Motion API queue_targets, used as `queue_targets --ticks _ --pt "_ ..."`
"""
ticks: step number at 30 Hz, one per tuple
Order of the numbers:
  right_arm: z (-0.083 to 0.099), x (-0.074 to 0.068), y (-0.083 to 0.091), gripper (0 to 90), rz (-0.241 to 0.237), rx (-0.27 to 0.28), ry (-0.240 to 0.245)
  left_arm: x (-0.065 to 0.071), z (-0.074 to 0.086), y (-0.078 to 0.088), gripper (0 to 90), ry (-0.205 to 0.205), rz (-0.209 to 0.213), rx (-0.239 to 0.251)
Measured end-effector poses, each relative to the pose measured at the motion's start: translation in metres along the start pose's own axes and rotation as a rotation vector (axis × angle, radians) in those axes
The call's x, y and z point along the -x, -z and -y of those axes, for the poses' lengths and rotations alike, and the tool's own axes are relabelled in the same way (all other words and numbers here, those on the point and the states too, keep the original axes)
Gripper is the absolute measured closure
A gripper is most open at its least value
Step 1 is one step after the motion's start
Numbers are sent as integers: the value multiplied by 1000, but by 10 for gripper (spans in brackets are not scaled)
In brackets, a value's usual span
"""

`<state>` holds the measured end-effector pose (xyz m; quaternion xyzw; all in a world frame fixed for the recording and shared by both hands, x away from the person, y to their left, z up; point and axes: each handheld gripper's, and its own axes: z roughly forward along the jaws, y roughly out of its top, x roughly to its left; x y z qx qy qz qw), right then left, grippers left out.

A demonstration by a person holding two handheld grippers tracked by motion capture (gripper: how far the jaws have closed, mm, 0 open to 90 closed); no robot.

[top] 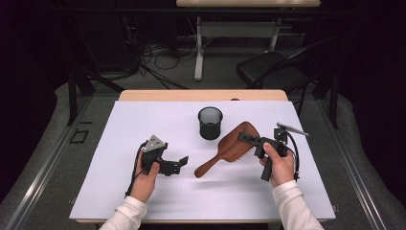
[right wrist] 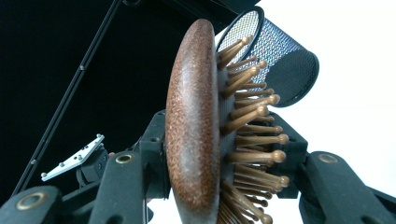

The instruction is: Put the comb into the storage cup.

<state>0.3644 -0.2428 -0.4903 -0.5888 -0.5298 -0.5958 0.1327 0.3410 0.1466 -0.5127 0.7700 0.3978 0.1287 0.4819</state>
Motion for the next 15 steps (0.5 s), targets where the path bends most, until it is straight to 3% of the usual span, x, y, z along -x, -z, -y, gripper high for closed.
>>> queue_targets --ticks 15 --pt "-11 -3 2 505 21 28 3 -11 1 5 7 17 -20 -7"
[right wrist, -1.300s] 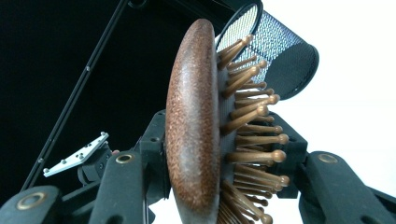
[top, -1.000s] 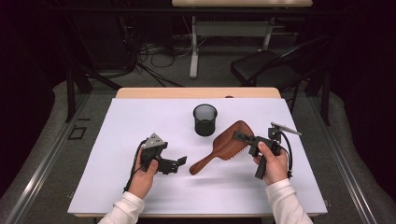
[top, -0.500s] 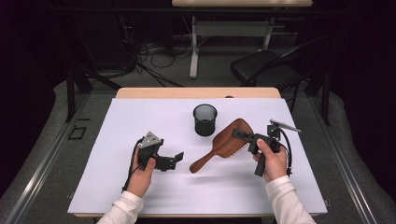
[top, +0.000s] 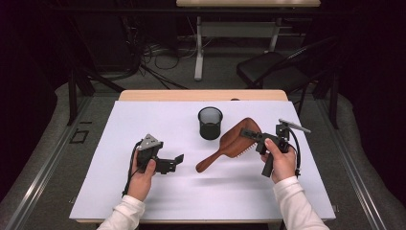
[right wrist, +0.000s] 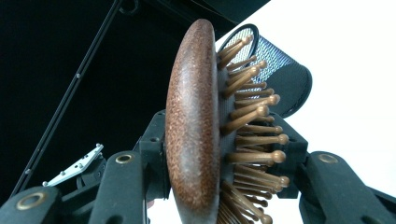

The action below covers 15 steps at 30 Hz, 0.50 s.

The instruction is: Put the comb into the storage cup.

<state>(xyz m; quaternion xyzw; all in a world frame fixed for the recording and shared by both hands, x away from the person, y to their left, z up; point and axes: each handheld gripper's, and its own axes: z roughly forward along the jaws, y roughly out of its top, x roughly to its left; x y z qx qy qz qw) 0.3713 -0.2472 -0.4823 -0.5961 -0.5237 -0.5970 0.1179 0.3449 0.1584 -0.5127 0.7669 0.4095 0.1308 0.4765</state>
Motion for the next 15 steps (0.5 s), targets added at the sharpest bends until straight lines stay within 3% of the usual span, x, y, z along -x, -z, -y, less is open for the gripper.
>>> queue_targets --ticks 15 --pt "-17 -5 2 505 30 28 8 -1 0 1 9 -6 6 1"
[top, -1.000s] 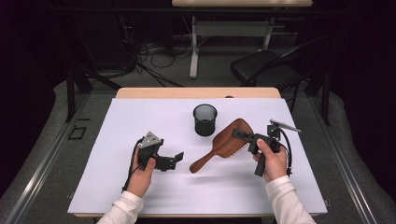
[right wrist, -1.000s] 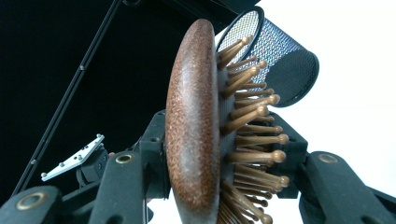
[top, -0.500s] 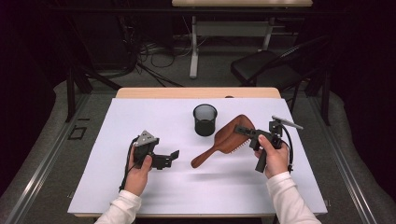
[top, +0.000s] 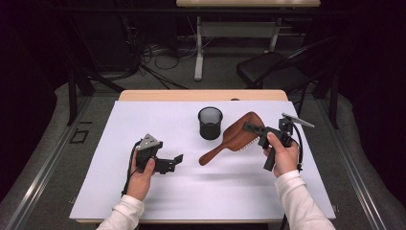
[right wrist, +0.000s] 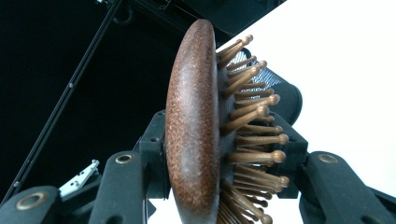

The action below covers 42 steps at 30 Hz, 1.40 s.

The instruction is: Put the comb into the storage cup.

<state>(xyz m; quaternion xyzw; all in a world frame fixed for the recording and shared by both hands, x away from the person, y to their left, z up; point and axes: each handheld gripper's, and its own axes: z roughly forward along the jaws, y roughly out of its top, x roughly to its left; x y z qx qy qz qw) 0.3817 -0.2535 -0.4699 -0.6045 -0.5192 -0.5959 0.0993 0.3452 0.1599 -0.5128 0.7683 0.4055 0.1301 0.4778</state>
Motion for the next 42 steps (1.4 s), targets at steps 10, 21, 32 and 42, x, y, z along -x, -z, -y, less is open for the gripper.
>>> queue_targets --ticks 10,21,32,42 --pt "-15 -9 -3 504 10 19 -12 -1 0 0 9 3 7 0" --pt "-31 -22 -7 503 41 41 10 -2 0 0 9 8 9 -2" --pt "-42 -33 -11 502 66 47 17 -3 0 1 9 16 5 -1" --pt "-54 -43 -21 502 91 74 38 -4 0 2 9 28 7 6"
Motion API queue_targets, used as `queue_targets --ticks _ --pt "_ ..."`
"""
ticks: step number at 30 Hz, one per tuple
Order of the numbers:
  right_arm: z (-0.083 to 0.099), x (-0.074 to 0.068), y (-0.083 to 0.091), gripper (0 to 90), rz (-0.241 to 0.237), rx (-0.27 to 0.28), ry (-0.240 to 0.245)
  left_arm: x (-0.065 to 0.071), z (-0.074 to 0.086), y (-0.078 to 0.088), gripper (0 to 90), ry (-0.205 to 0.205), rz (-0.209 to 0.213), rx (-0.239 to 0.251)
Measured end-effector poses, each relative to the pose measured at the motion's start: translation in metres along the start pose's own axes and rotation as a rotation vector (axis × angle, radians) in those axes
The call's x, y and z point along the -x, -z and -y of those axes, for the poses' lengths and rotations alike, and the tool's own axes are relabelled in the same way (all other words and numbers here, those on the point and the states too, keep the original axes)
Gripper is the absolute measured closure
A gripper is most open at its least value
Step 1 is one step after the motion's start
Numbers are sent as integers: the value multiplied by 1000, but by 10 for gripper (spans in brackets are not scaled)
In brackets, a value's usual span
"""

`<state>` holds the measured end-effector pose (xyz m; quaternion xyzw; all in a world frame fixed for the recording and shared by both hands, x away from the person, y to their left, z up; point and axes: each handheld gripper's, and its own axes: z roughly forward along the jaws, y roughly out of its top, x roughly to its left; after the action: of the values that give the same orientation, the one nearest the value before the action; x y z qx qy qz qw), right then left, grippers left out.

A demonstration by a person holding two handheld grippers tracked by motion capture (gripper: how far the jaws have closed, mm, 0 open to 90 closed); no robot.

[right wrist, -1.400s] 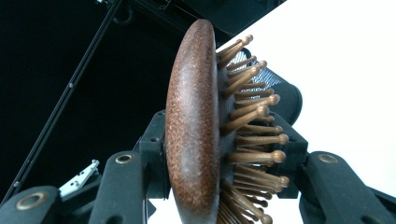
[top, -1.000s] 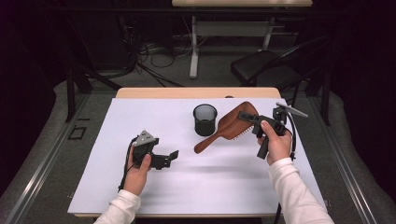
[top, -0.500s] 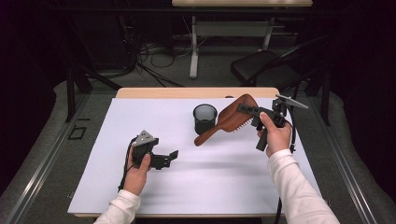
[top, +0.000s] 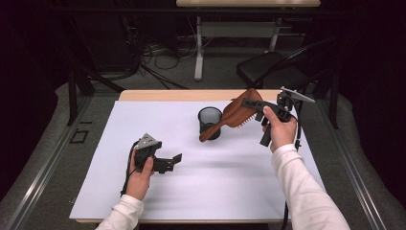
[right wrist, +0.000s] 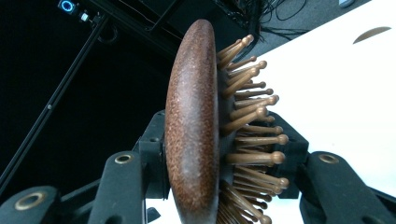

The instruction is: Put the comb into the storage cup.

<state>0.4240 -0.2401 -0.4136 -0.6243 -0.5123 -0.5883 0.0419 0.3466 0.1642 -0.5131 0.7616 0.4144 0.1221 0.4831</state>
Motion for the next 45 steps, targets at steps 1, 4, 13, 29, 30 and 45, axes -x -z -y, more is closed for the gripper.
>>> queue_targets --ticks 1,4,13,29,30,45 --pt "-1 -1 -1 502 0 1 -3 0 0 0 9 0 0 1" --pt "-4 -4 -2 501 7 -4 2 0 0 0 9 2 0 1" --pt "-16 -12 -6 502 19 30 6 -1 0 0 9 6 4 3" --pt "-35 -20 -4 499 72 96 17 -3 0 1 10 12 7 6" --pt "-35 -19 -5 499 76 100 21 -3 0 1 10 12 6 5" --pt "-38 -16 -10 498 128 140 24 -3 0 1 11 12 7 3"
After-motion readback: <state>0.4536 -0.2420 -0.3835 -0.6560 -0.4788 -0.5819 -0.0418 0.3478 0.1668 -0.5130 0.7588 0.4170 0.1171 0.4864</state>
